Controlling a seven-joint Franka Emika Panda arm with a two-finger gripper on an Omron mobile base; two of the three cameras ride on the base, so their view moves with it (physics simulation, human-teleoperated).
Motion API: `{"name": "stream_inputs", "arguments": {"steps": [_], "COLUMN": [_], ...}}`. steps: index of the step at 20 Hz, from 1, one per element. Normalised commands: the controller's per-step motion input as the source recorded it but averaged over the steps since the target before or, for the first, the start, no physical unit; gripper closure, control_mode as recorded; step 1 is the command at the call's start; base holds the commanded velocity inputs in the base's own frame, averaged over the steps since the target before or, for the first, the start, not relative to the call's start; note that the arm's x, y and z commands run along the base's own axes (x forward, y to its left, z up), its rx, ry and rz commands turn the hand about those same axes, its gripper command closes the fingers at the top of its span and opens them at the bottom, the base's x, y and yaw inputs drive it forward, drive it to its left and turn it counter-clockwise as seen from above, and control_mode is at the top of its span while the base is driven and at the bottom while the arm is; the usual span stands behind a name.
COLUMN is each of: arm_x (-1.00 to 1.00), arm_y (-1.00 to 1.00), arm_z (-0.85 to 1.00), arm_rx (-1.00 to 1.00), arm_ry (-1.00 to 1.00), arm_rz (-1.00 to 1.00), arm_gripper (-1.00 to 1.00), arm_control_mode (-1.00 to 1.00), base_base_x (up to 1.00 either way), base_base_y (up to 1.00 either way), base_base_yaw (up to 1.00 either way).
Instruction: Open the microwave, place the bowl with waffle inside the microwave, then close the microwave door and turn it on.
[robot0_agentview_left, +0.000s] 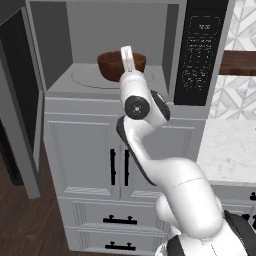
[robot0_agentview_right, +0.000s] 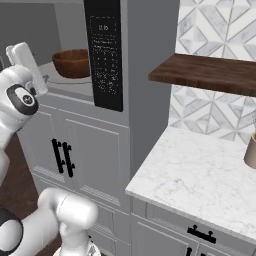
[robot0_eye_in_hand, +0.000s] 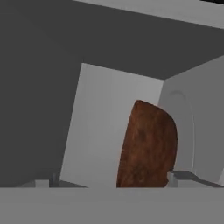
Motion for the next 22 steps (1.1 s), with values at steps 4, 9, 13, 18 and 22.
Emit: {"name": "stream_inputs", "arguments": {"steps": [4,9,13,18,22], "arm_x": [-1.00,-1.00,-0.99,-0.78,-0.33], "arm_y": [0.00,0.00,-0.13,-0.47,-0.85], "arm_z": [0.18,0.00,-0.14,-0.37,-0.54], "arm_rx": [0.00,0.00,-0.09,-0.20,-0.22], "arm_ry": [0.01,0.19,0.22,0.11,0.11], "arm_rz": [-0.06,-0.12,-0.14,-0.14,-0.18], "arm_gripper": [-1.00,-1.00,-1.00,-1.00,-1.00], "arm_control_mode": [-1.00,-1.00,-1.00,-1.00,-1.00], "base_base_x": [0.00,0.00,0.00,0.00,0.00], "base_base_y": [0.00,0.00,0.00,0.00,0.00], "base_base_yaw": [0.00,0.00,0.00,0.00,0.00]}}
